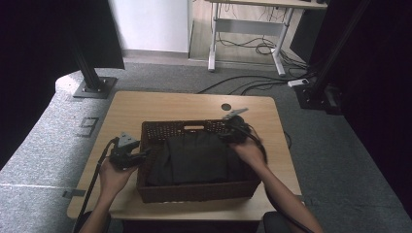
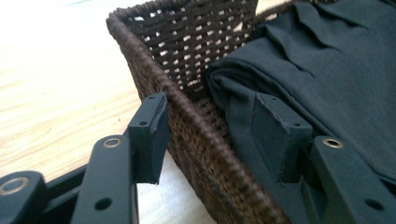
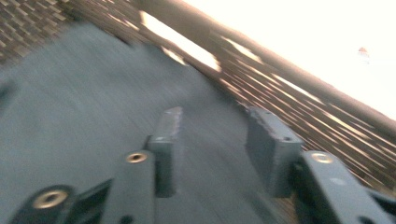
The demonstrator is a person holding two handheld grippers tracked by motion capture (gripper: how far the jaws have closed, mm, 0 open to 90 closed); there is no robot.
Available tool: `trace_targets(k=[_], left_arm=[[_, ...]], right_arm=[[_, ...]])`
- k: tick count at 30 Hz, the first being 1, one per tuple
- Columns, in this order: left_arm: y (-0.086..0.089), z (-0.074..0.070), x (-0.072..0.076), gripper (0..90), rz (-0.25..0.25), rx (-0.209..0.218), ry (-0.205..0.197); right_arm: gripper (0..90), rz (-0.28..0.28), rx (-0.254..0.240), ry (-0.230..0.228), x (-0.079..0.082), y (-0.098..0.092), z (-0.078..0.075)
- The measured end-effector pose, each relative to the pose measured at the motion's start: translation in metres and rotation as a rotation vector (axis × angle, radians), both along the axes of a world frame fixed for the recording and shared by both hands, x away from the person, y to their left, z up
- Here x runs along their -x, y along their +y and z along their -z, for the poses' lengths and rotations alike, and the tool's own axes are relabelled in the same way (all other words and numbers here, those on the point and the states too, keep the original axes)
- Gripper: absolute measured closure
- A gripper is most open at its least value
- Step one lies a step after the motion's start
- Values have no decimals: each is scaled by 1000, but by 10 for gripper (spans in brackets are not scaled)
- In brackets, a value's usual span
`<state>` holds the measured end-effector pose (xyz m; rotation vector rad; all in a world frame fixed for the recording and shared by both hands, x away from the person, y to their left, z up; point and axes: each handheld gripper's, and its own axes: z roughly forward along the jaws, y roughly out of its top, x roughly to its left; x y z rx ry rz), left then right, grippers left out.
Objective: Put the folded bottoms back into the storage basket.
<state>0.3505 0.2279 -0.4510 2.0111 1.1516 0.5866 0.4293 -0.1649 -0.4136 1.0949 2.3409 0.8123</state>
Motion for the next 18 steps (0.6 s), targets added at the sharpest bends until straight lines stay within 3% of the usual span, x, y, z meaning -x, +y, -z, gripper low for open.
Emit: trace_targets(k=[1,5,7,8,9,10,11,14,18], left_arm=[[0,0,1,460,1,-10,4],[0,-1,5,454,-11,-26,28],[0,1,5,475,-10,-26,51],[-1,2,4,529,-10,-4,57],[-2,2,4,554,-20,-2,58],[-2,2,2,573,-26,3,59],[-2,2,-1,601,-28,4,64],[1,2,-15,607,-29,10,67],[6,4,-55,610,-13,49,60]], right_arm=[[455,0,0,0,0,0,0],[427,112,17,-26,33,-51,0],[501,133,16,3,44,-66,6],[574,128,-27,30,48,-72,11],[661,113,-100,73,51,-76,14],[710,93,-135,100,52,-76,16],[730,103,-107,61,54,-71,17],[731,99,-97,60,48,-69,16],[732,111,-125,56,21,-69,18]])
